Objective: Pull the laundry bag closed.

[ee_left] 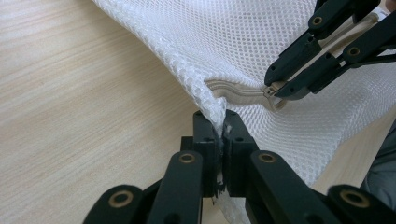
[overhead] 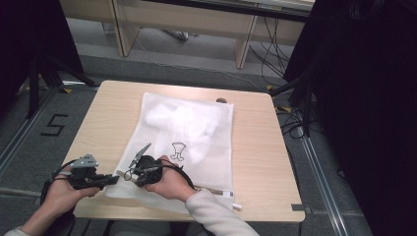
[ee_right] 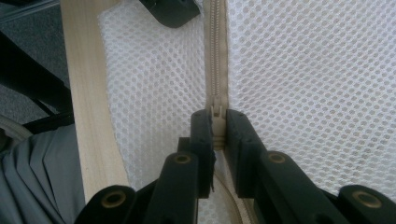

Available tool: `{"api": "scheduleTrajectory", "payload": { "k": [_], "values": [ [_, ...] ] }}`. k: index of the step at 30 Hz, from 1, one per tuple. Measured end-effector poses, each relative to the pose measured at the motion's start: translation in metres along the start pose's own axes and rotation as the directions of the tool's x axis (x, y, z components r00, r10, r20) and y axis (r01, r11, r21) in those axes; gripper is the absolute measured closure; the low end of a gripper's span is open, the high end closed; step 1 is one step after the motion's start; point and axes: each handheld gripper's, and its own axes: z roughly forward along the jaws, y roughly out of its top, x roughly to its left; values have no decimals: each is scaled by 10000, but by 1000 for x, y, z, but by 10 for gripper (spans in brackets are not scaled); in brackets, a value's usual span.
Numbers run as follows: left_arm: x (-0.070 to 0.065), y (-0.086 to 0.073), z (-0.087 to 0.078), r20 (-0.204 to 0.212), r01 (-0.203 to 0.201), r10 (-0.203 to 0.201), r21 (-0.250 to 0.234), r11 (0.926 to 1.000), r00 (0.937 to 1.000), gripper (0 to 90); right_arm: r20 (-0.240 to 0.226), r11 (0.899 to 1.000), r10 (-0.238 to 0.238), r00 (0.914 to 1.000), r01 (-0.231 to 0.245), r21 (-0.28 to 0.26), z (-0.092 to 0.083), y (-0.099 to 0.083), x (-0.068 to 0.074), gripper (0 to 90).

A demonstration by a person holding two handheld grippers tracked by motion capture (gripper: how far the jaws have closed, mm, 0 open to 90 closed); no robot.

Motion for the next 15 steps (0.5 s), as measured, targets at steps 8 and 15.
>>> {"api": "scheduleTrajectory", "payload": {
  "k": [8, 15],
  "values": [
    [1, 0, 0, -86, 39, -38, 42, 10000, 10000, 853, -14, 10000, 66, 10000, -66, 29, -1, -3, -1, 823],
    [2, 0, -1, -138, -107, 110, 176, 9998, 9998, 854, -2, 9999, -89, 10000, 89, 148, -3, -3, -1, 823]
  ]
}}
